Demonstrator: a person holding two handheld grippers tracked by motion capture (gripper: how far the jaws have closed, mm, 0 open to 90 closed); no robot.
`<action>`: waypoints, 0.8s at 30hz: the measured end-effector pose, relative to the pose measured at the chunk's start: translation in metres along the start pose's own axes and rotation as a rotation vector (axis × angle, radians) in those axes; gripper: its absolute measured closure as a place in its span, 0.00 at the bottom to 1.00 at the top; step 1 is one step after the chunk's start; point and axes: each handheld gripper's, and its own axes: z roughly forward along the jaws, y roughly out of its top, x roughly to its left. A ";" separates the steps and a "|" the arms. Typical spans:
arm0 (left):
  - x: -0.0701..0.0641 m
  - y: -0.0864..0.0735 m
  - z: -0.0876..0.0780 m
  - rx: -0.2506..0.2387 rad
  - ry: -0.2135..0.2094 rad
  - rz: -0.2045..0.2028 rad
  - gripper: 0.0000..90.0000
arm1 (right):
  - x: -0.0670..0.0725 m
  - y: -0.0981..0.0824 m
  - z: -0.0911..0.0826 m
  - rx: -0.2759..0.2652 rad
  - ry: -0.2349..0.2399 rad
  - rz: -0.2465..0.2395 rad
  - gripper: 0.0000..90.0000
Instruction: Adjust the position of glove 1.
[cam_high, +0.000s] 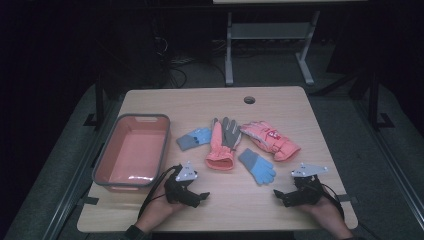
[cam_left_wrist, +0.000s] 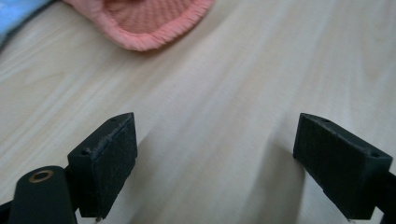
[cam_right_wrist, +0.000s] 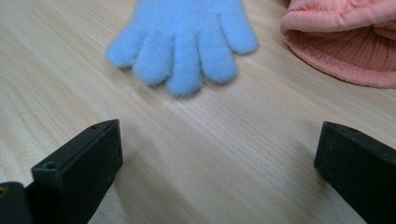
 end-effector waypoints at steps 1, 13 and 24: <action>0.000 -0.001 -0.001 -0.001 -0.002 0.006 0.14 | 0.000 0.000 0.000 0.000 0.000 0.000 0.00; -0.004 -0.004 -0.003 -0.008 -0.026 0.013 0.14 | -0.001 0.000 -0.001 -0.012 0.020 -0.015 0.06; -0.003 -0.004 -0.004 -0.004 -0.032 0.023 0.14 | 0.001 0.014 -0.014 -0.045 0.056 0.012 0.46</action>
